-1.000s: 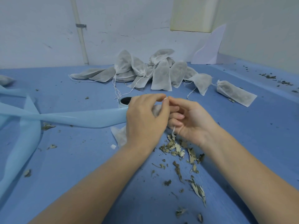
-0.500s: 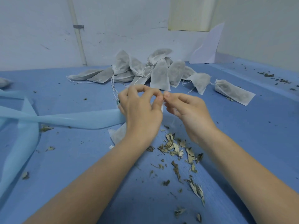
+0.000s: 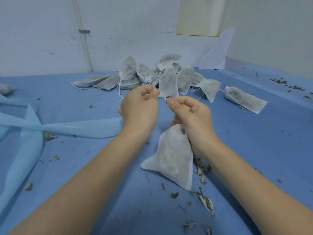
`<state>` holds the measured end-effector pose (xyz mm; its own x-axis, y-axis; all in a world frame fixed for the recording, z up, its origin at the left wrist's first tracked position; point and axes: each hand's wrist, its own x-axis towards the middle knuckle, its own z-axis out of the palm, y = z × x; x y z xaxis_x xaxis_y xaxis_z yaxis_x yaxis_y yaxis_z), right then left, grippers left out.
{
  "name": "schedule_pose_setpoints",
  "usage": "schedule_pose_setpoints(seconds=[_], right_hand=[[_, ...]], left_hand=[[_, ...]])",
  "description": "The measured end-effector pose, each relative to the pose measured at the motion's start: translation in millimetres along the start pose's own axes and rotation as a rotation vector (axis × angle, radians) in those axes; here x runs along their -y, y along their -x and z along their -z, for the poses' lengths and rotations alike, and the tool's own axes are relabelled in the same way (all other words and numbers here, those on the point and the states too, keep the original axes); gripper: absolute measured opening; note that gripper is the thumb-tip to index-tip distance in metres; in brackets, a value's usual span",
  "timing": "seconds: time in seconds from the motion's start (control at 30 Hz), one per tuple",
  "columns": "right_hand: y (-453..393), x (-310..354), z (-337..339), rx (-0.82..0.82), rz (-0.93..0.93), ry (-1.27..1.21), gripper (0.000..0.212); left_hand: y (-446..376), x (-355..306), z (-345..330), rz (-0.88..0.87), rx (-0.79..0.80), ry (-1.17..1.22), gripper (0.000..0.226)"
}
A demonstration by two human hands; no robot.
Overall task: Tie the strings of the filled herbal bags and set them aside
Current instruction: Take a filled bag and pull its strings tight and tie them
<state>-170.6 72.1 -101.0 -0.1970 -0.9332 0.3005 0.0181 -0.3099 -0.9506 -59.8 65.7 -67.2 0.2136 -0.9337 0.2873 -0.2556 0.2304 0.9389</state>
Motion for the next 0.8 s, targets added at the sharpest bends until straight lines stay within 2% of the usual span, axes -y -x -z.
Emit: schedule_pose_setpoints(seconds=[0.17, 0.27, 0.33, 0.43, 0.5, 0.57, 0.67, 0.8], right_hand=[[-1.5, 4.1, -1.9, -0.021, 0.036, 0.006, 0.011], [-3.5, 4.4, 2.1, -0.124, -0.01, -0.071, 0.015], [-6.9, 3.8, 6.3, -0.244, -0.074, -0.168, 0.024], [-14.2, 3.9, 13.0, -0.409, -0.127, -0.33, 0.053], [-18.6, 4.4, 17.2, -0.509, -0.13, -0.383, 0.06], [-22.3, 3.5, 20.4, -0.594, -0.119, -0.42, 0.06], [-26.4, -0.3, 24.7, -0.622, -0.141, -0.422, 0.054], [-26.2, -3.0, 27.3, -0.401, -0.14, -0.295, 0.036]], left_hand=[[-6.2, 2.7, 2.0, -0.006, 0.022, 0.081, 0.024], [-7.3, 5.8, 1.3, -0.049, 0.113, 0.057, 0.017], [-6.3, 6.3, 0.0, 0.0, 0.196, 0.043, 0.008], [-3.2, 6.4, 1.1, 0.19, 0.476, 0.074, 0.03], [1.5, 6.0, 2.7, 0.263, 0.71, 0.14, 0.034], [3.7, 8.9, 1.9, 0.277, 0.809, 0.198, 0.03], [4.4, 14.1, -5.9, 0.36, 0.703, 0.355, 0.025], [4.3, 18.8, -13.5, 0.495, 0.468, 0.528, 0.023]])
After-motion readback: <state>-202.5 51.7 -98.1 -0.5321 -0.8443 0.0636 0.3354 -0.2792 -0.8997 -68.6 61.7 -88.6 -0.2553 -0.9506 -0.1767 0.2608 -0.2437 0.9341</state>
